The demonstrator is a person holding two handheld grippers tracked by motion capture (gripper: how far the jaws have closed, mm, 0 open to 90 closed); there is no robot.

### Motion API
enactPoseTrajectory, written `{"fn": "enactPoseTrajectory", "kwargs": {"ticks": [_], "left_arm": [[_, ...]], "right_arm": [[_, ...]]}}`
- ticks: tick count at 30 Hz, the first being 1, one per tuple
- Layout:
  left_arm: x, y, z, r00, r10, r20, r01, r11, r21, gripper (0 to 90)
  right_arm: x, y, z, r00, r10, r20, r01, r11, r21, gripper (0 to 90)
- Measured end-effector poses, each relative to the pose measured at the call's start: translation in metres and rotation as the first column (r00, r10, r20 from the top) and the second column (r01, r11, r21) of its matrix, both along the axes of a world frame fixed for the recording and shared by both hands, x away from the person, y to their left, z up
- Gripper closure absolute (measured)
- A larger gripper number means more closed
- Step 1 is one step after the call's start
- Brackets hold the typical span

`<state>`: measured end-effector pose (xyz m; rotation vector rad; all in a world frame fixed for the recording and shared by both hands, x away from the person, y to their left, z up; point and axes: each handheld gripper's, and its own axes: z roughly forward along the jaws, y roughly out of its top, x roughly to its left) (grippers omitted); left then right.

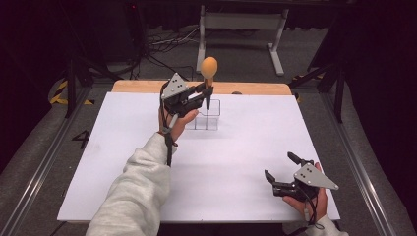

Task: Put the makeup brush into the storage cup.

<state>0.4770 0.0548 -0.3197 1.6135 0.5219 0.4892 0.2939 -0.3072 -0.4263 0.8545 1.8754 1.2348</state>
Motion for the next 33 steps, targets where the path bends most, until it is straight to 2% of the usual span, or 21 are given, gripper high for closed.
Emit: {"fn": "enactPoseTrajectory", "kwargs": {"ticks": [6, 14, 17, 22, 25, 27, 33], "left_arm": [[0.011, -0.013, -0.004, 0.9996, 0.027, -0.003, -0.027, 0.9983, 0.052, 72.4], [0.025, -0.021, -0.011, 0.9985, 0.045, -0.030, -0.044, 0.9976, 0.054, 72.4], [0.029, -0.022, -0.015, 0.9980, 0.051, -0.035, -0.049, 0.9966, 0.066, 72.4], [0.036, -0.021, -0.023, 0.9968, 0.055, -0.059, -0.053, 0.9979, 0.038, 72.3], [0.038, -0.022, -0.025, 0.9961, 0.063, -0.062, -0.060, 0.9973, 0.041, 72.3], [0.041, -0.022, -0.028, 0.9950, 0.068, -0.073, -0.067, 0.9975, 0.023, 72.3], [0.046, -0.024, -0.035, 0.9922, 0.078, -0.097, -0.077, 0.9969, 0.020, 72.3]], "right_arm": [[0.001, 0.000, 0.000, 1.0000, 0.002, 0.000, -0.002, 1.000, 0.000, 5.8], [0.001, 0.000, -0.001, 1.0000, 0.005, -0.002, -0.005, 1.000, -0.001, 5.8], [0.001, -0.001, 0.000, 0.9996, -0.022, 0.018, 0.022, 1.000, 0.010, 6.4], [0.002, -0.003, -0.001, 0.9999, -0.014, -0.003, 0.014, 1.000, 0.016, 6.2], [0.002, -0.002, -0.003, 0.9999, -0.005, -0.009, 0.005, 1.000, 0.004, 6.2], [0.002, 0.000, -0.003, 0.9999, 0.004, -0.013, -0.004, 1.000, -0.004, 6.2], [0.002, 0.000, -0.003, 0.9999, 0.005, -0.016, -0.005, 1.000, -0.007, 6.1]]}}
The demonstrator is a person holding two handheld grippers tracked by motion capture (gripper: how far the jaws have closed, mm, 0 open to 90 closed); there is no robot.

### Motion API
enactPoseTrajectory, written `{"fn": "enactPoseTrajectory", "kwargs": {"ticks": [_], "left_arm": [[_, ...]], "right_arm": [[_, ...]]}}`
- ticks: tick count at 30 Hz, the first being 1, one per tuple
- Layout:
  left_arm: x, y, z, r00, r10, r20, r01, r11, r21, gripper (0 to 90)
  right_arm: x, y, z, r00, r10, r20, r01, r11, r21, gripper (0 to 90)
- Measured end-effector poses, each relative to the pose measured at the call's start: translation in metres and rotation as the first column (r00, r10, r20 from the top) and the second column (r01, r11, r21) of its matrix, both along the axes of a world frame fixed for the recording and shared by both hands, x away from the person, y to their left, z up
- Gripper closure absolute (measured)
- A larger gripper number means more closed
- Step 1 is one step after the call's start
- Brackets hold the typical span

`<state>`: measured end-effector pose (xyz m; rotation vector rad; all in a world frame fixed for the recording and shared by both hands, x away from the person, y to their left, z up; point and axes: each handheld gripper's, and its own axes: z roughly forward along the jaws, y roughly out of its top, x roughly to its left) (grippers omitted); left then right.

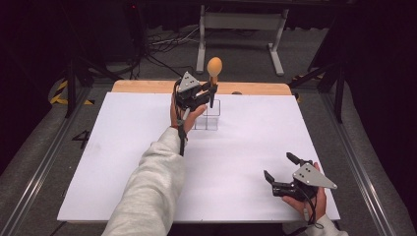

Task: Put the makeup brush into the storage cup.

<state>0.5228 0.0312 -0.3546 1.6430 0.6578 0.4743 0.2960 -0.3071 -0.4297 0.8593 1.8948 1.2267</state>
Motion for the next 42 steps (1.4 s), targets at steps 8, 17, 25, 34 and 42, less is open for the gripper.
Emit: {"fn": "enactPoseTrajectory", "kwargs": {"ticks": [8, 17, 25, 34, 42], "left_arm": [[0.003, -0.009, -0.010, 0.9999, -0.001, -0.016, 0.001, 0.9998, 0.018, 72.3], [0.002, -0.018, -0.022, 0.9996, -0.013, -0.027, 0.015, 0.9976, 0.068, 72.3], [-0.004, -0.019, -0.034, 0.9985, -0.030, -0.046, 0.033, 0.9962, 0.080, 72.3], [-0.006, -0.014, -0.039, 0.9980, -0.027, -0.057, 0.031, 0.9969, 0.072, 72.3], [-0.008, -0.012, -0.040, 0.9979, -0.027, -0.058, 0.031, 0.9967, 0.075, 72.2]], "right_arm": [[0.001, 0.000, 0.000, 1.0000, 0.006, -0.005, -0.006, 1.000, 0.002, 6.0], [0.001, -0.001, -0.001, 0.9999, 0.004, -0.010, -0.004, 1.000, 0.004, 5.7], [0.001, 0.000, -0.001, 0.9999, 0.003, -0.011, -0.003, 1.000, -0.004, 5.7], [0.002, 0.001, -0.002, 0.9999, 0.002, -0.016, -0.003, 1.000, -0.016, 5.7], [0.002, 0.001, -0.002, 0.9998, -0.007, -0.019, 0.007, 1.000, -0.029, 6.1]]}}
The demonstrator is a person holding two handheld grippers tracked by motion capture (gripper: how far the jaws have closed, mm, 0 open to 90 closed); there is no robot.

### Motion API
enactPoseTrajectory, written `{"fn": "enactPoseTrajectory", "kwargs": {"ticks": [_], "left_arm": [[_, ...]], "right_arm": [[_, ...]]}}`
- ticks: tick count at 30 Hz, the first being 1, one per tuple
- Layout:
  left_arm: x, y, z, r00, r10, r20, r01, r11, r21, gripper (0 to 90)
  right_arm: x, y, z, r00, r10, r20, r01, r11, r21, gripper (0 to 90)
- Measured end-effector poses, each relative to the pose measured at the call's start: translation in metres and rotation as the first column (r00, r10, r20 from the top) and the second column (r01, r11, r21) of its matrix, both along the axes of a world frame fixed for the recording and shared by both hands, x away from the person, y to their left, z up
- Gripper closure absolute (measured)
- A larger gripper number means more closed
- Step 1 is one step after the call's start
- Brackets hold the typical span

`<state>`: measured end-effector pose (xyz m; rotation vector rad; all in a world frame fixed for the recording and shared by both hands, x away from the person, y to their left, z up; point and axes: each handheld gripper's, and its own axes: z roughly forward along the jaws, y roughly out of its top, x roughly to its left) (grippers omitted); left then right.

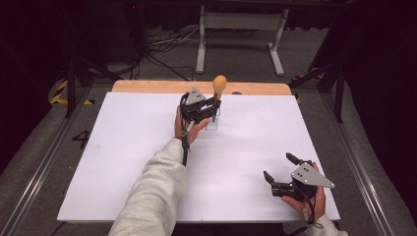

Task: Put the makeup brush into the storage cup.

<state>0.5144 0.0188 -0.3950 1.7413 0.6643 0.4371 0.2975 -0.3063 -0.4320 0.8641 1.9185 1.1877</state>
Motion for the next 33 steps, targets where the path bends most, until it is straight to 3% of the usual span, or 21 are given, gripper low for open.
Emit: {"fn": "enactPoseTrajectory", "kwargs": {"ticks": [13, 33], "left_arm": [[-0.0004, -0.0001, 0.0022, 1.0000, 0.009, 0.004, -0.009, 0.9996, 0.026, 72.1], [-0.0012, -0.0020, 0.0023, 1.0000, 0.001, 0.003, -0.001, 0.9996, 0.029, 71.2]], "right_arm": [[0.0004, 0.0004, -0.0005, 1.0000, -0.002, -0.002, 0.002, 1.000, -0.005, 6.7], [0.0011, -0.0003, -0.0007, 0.9999, -0.007, -0.008, 0.007, 1.000, -0.006, 6.9]]}}
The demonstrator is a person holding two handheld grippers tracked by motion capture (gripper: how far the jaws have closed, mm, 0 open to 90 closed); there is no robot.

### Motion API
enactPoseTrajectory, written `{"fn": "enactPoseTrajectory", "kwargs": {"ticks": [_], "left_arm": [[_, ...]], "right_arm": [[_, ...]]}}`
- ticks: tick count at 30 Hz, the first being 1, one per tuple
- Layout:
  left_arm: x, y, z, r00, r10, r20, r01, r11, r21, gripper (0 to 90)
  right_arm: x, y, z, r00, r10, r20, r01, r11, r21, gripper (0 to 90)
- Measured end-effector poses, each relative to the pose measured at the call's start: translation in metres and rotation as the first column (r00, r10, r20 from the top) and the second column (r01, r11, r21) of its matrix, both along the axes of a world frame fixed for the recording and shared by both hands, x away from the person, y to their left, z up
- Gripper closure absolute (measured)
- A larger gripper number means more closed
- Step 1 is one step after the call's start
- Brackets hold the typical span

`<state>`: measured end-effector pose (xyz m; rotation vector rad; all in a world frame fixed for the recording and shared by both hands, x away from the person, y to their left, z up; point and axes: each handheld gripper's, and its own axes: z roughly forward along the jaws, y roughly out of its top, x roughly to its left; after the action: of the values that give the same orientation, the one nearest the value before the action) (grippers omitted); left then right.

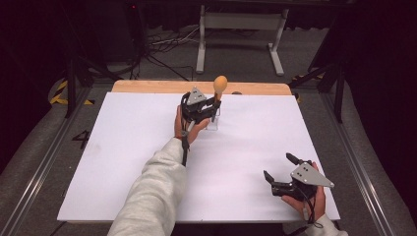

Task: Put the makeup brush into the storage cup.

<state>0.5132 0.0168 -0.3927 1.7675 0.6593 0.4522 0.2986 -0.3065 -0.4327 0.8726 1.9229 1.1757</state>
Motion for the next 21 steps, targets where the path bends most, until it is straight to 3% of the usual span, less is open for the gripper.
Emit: {"fn": "enactPoseTrajectory", "kwargs": {"ticks": [7, 11, 21], "left_arm": [[-0.0006, 0.0009, 0.0008, 1.0000, 0.005, 0.000, -0.005, 1.0000, -0.002, 53.2], [-0.0026, 0.0001, 0.0039, 0.9998, 0.016, 0.010, -0.016, 0.9992, 0.036, 38.0], [-0.0061, -0.0004, 0.0075, 0.9993, 0.009, 0.035, -0.011, 0.9981, 0.061, 22.0]], "right_arm": [[-0.0001, 0.0008, -0.0001, 1.0000, 0.002, 0.000, -0.002, 1.000, -0.002, 6.8], [0.0002, 0.0007, -0.0002, 1.0000, 0.000, -0.001, 0.000, 1.000, -0.003, 6.9], [-0.0001, 0.0012, -0.0002, 1.0000, 0.003, -0.004, -0.003, 1.000, -0.008, 6.9]]}}
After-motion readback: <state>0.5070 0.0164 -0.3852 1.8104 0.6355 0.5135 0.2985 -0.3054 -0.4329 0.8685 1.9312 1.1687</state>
